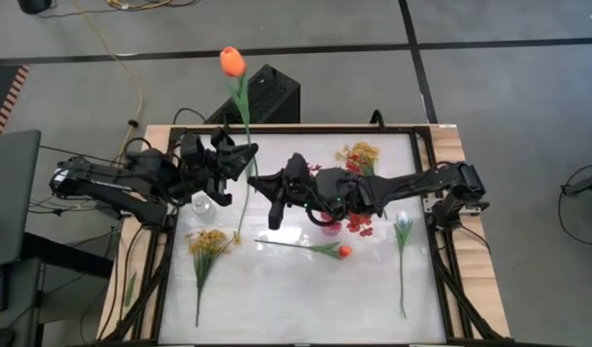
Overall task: Sort flowers into vase by color
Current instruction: Put the top orange flower into the violet vase
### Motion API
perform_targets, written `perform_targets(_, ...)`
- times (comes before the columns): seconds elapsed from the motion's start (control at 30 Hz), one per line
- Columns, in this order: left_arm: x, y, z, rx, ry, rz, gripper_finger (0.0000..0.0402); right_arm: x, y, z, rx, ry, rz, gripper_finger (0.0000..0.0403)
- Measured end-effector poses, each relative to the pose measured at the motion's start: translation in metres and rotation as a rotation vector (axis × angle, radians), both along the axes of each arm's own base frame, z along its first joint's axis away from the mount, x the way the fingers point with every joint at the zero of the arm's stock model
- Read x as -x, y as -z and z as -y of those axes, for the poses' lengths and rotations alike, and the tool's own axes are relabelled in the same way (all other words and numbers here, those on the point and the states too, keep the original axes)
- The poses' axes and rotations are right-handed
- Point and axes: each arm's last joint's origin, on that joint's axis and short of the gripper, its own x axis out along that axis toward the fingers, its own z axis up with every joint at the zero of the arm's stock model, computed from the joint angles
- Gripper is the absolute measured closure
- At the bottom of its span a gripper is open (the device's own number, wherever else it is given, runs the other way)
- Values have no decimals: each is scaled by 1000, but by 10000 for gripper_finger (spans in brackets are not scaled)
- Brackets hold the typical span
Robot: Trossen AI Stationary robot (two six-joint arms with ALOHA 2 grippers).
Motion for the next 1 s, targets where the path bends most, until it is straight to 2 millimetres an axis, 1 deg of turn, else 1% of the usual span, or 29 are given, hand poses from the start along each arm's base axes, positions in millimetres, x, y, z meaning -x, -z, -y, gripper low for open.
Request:
perform_targets(0.2, -2, 2, 0, -10, -14, -29, 401, 1, 5, -3, 30, -3, -59, 379)
perform_targets(0.4, -6, 12, -1, 26, -52, -136, 401, 2, 13, -6, 88, -12, -160, 379)
perform_targets(0.53, -9, 20, -1, 34, -53, -225, 401, 3, 22, -4, 41, -16, -232, 379)
perform_targets(0.63, -10, 23, -1, 34, -53, -249, 401, 3, 25, -3, 35, -40, -261, 378)
perform_targets(0.7, -10, 22, -1, 34, -53, -244, 401, 3, 24, -4, 35, -47, -261, 363)
perform_targets(0.83, -6, 20, -2, 32, -57, -239, 401, 6, 18, -4, 45, -68, -291, 303)
perform_targets(1.0, 18, 5, -2, 4, -60, -176, 401, 18, -3, -3, 77, -77, -389, 223)
